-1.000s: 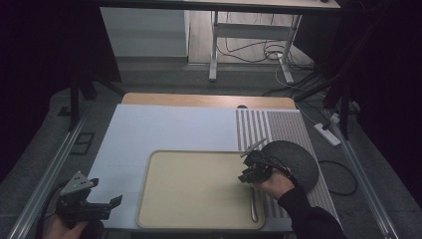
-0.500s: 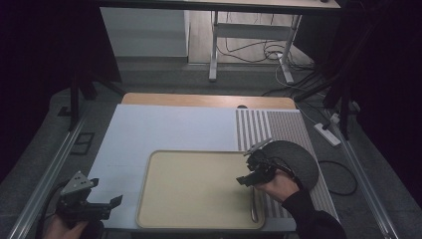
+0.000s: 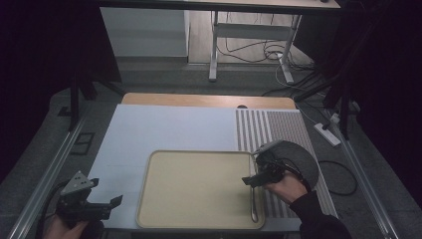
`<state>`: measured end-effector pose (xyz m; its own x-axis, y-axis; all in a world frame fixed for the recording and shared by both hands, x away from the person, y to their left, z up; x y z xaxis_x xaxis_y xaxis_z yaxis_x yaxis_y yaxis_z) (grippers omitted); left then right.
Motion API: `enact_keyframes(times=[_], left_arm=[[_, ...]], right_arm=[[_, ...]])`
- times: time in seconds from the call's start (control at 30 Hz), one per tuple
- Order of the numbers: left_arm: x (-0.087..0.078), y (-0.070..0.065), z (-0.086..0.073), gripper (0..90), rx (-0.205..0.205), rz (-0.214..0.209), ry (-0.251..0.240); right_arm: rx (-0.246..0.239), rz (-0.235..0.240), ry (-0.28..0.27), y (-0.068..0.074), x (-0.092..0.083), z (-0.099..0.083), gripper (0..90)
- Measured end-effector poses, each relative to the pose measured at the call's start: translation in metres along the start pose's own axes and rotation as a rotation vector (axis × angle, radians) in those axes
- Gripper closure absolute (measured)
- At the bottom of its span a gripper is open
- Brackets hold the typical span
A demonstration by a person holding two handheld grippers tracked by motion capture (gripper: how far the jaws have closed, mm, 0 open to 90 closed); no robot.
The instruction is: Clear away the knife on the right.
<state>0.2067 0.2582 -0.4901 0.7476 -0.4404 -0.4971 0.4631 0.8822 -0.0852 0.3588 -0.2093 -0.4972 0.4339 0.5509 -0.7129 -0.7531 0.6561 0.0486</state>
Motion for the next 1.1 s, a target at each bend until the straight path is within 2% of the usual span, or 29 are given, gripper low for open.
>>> enact_keyframes(times=[0.1,0.27,0.43,0.67,1.1], left_arm=[[0.0,0.0,0.0,3.0,0.001,0.0,0.0],[0.0,0.0,0.0,3.0,0.0,-0.001,0.0],[0.0,0.0,0.0,3.0,-0.003,-0.001,-0.002],[0.0,0.0,0.0,3.0,-0.003,-0.001,-0.003],[0.0,0.0,0.0,3.0,-0.005,-0.002,-0.002]], right_arm=[[0.008,0.012,-0.01,-0.002,-0.002,-0.004,2.5],[0.005,0.02,-0.011,-0.004,-0.004,-0.008,0.0],[0.019,0.007,-0.025,-0.006,-0.009,-0.012,0.0],[0.033,-0.021,-0.035,-0.008,-0.021,-0.019,0.0],[0.085,-0.086,-0.09,-0.011,-0.049,-0.037,0.0]])
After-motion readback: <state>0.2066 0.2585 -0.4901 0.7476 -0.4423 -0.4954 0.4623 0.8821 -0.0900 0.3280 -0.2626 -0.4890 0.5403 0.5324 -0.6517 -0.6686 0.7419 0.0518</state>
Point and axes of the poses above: each handheld gripper's, and its own axes: x roughly forward along the jaws, z roughly out of its top, y roughly to its left, the point moved 4 cm from there along x, roughly forward along the jaws, and after that the axes turned 14 degrees about -y, right-handed, at the moved point
